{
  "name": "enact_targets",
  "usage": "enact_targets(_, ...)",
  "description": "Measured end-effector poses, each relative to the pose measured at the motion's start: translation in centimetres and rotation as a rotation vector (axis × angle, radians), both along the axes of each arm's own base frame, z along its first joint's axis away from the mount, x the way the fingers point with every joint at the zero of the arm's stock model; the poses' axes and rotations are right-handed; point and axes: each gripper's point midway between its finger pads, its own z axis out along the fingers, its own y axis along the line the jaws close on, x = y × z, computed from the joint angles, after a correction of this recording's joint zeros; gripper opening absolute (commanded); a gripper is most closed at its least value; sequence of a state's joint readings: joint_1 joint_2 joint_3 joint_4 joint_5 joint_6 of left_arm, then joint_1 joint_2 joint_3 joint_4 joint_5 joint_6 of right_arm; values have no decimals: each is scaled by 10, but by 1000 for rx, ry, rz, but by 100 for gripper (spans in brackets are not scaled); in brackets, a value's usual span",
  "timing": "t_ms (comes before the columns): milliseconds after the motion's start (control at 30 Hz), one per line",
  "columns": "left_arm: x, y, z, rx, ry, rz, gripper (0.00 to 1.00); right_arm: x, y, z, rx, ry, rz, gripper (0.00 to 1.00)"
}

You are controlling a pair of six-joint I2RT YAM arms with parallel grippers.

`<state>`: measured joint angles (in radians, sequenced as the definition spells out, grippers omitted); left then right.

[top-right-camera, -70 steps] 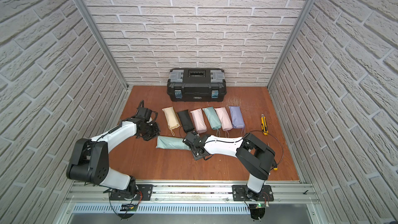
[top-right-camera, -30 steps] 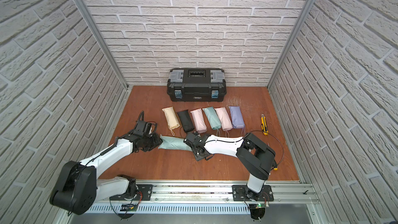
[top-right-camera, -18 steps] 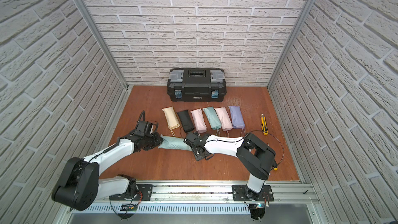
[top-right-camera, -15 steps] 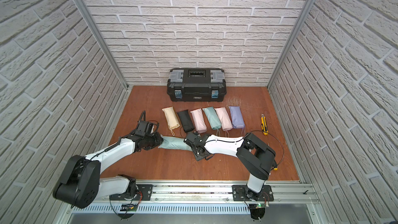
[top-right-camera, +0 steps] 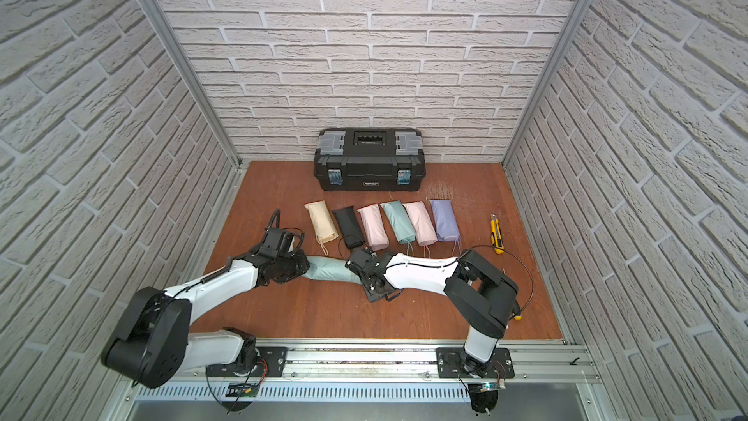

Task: Take umbrellas out of sleeves
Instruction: Take out the umbrella from the umbrella sleeve.

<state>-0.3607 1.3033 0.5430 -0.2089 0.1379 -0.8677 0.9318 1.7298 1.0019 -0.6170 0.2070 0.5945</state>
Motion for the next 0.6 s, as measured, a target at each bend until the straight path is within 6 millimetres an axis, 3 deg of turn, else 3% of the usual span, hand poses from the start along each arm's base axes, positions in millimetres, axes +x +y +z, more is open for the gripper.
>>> enact_targets(67, 0, 0, -2, 2, 7, 1, 0, 0, 0, 0, 0, 0, 0, 3)
enact_targets(333, 2, 2, 1, 25, 13, 1, 0, 0, 0, 0, 0, 0, 0, 3)
enact_targets(600, 21, 8, 34, 101, -25, -11, 0, 0, 0, 0, 1, -1, 0, 3)
